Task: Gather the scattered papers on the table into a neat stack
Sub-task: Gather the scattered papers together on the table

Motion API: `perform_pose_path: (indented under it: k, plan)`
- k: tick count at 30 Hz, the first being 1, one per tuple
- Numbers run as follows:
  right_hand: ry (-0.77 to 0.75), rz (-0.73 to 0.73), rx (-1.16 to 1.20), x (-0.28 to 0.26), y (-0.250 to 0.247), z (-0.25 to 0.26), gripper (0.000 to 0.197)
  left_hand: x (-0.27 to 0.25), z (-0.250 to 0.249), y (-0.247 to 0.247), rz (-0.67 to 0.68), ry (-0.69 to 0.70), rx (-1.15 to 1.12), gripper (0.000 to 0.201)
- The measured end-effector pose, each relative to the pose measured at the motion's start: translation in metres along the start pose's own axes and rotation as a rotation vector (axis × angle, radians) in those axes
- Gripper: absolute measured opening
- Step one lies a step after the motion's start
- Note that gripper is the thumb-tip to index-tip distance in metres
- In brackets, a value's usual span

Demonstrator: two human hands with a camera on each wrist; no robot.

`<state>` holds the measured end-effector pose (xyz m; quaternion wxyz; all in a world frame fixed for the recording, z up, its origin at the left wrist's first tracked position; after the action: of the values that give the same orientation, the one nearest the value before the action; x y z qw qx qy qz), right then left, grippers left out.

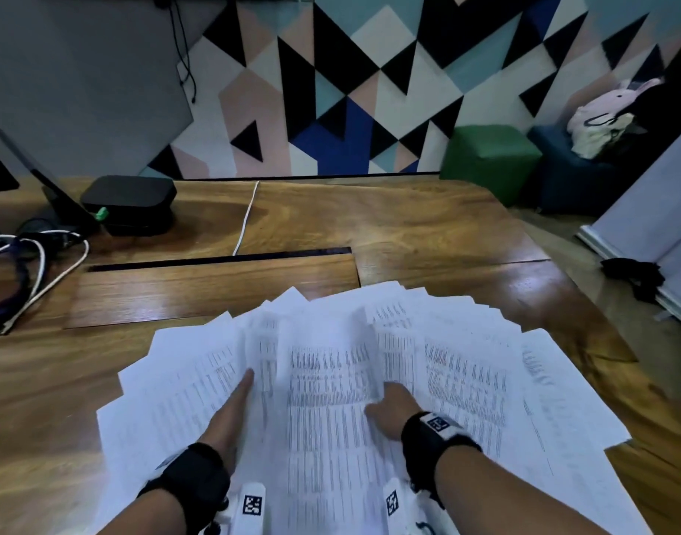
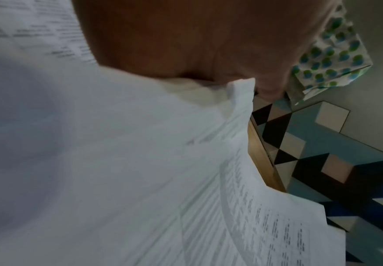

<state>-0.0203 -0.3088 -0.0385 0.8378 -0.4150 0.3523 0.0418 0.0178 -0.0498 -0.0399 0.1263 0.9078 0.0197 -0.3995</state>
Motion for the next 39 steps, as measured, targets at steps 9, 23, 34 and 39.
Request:
perform_pose_path:
  k: [9,23,34,39]
  plan:
    - [0.321,-0.350,-0.043,0.003,-0.054,-0.064,0.078,0.001,-0.005,-0.015,-0.021,0.114,0.308,0.021]
    - [0.726,-0.164,-0.297,0.011,-0.070,-0.164,0.123,0.010,-0.005,-0.050,-0.096,0.141,0.259,0.017]
    - [0.707,-0.173,-0.203,0.012,-0.070,-0.168,0.094,0.016,0.004,-0.056,-0.131,0.161,0.248,0.014]
    - [0.820,-0.238,-0.190,0.005,-0.070,-0.165,0.120,0.013,0.003,-0.053,-0.128,0.198,0.245,0.006]
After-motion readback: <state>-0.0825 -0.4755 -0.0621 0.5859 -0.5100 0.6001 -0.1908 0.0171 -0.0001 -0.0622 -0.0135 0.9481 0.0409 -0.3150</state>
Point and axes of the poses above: each hand's wrist, its own x-axis towards the middle knuckle, its own y-axis out of the palm, z = x × y, the point moved 4 cm from there along x, towards the middle knuckle, and after that the axes turned 14 degrees about -x, right-handed, at the moved point
